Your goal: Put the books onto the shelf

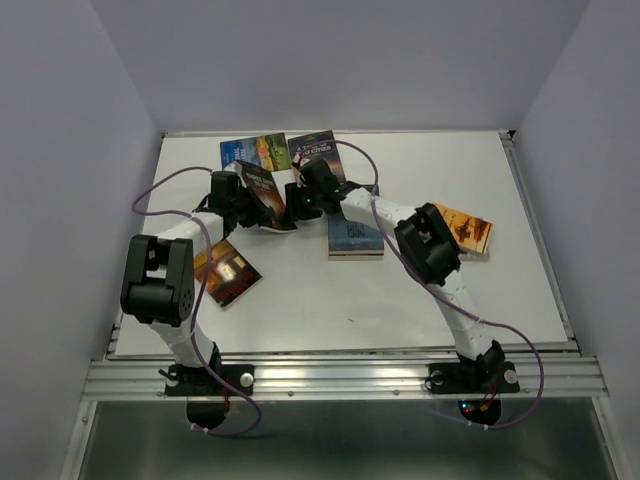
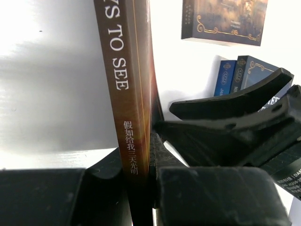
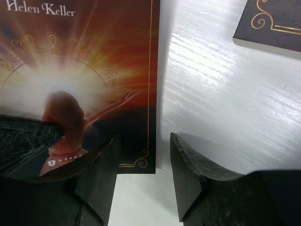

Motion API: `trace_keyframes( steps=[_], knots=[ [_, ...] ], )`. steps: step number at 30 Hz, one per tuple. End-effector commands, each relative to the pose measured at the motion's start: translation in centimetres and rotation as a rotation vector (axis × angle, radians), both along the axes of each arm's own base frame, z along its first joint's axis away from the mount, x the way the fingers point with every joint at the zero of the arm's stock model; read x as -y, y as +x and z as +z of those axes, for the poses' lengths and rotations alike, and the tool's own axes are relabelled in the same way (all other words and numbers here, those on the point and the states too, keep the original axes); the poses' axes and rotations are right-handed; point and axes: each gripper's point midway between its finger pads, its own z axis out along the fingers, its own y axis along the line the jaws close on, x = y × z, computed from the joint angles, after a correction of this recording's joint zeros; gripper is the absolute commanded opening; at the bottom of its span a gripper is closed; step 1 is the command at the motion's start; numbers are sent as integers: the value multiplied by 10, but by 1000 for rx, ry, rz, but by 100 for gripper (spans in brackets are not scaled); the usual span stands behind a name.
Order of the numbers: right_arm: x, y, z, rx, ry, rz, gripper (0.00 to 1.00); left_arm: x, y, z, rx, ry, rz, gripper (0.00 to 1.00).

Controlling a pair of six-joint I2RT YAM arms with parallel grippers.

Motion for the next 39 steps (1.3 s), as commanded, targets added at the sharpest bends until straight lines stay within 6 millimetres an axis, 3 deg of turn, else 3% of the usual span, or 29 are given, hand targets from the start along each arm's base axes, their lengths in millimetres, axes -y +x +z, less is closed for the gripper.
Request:
trace_keyframes(
  steps=[1,2,3,4,5,6,7,8,11,12,14,15,16,18,19,21,22,25,30,39],
  knots=[
    [-11,-17,51,70,27,48,62,19,17,64,206,-44,-88,0],
    [-10,-16,58,81,32,43,62,21,17,70,221,-48,-101,0],
    [-5,-11,75,107,46,32,75,23,18,83,252,-58,-114,0],
    [-4,-11,74,107,42,28,84,24,19,91,272,-60,-120,0],
    [2,-6,97,138,64,7,93,25,19,98,288,-60,-124,0],
    [11,-2,106,144,70,-22,100,24,20,105,307,-55,-128,0],
    [16,1,116,168,66,-52,100,23,21,120,340,-51,-126,0],
    [27,5,143,209,85,-84,100,23,21,126,356,-47,-127,0],
    [59,12,163,255,67,-174,100,27,18,150,414,-46,-154,0],
    [71,11,185,278,91,-208,100,30,17,158,430,-52,-170,0],
    [102,15,183,258,82,-276,100,38,13,170,457,-61,-199,0],
    [116,12,201,267,113,-309,100,50,10,177,473,-69,-234,0],
    [141,15,187,239,90,-355,100,57,7,179,477,-75,-251,0],
    [174,17,189,257,62,-444,100,80,-1,184,488,-91,-313,0],
    [203,13,190,271,39,-512,100,89,-4,189,492,-112,-334,0],
    [231,8,193,280,28,-577,100,113,-14,198,511,-143,-396,0],
    [255,2,195,288,26,-623,100,121,-15,199,511,-159,-405,0],
    [291,-11,194,285,30,-702,100,156,-19,198,492,-234,-475,0],
    [322,-23,200,306,28,-774,100,187,-26,193,439,-308,-503,0],
    [325,-30,207,321,40,-778,100,237,-34,142,268,-374,-555,0]
  ],
)
